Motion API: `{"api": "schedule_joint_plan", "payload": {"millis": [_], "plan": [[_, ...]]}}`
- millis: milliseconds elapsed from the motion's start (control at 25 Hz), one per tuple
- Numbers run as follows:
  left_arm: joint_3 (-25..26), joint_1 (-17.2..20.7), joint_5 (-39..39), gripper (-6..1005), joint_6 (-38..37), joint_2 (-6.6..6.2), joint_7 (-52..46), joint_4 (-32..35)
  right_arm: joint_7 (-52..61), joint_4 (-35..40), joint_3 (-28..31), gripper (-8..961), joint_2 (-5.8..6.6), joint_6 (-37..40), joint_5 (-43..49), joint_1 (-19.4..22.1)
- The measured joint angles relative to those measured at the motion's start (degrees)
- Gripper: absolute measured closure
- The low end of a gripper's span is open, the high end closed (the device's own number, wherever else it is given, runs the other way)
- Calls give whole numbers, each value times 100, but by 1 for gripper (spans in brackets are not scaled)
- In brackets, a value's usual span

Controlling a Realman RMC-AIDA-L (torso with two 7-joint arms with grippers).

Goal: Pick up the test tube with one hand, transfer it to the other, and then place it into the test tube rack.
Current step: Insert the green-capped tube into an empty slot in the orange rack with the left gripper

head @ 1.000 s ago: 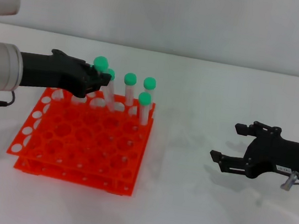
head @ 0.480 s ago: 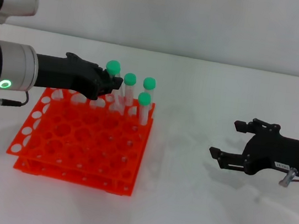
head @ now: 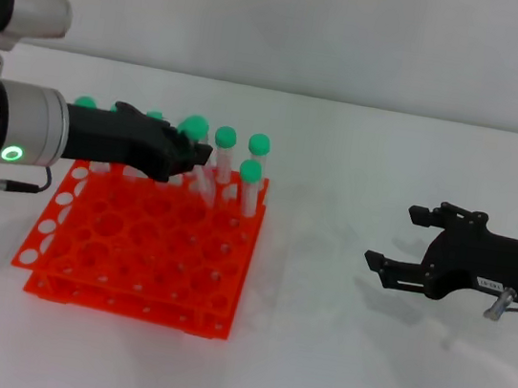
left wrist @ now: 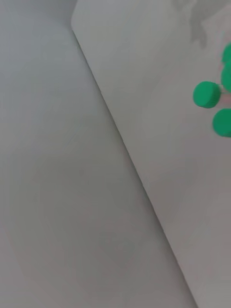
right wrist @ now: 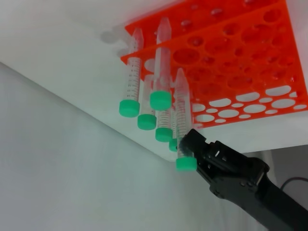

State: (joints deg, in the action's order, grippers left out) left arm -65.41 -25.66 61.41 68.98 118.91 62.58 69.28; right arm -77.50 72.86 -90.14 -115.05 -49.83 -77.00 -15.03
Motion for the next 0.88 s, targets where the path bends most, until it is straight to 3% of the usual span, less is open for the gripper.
{"api": "schedule_joint_plan", "payload": {"millis": [400, 880], "plan": [[2, -92, -66, 806, -150, 0, 69, -386, -33, -35, -4, 78, 0, 9, 1, -8], [0, -508, -219, 806, -197, -7, 203, -905, -37, -163, -4, 78, -9, 15, 2, -70]]}}
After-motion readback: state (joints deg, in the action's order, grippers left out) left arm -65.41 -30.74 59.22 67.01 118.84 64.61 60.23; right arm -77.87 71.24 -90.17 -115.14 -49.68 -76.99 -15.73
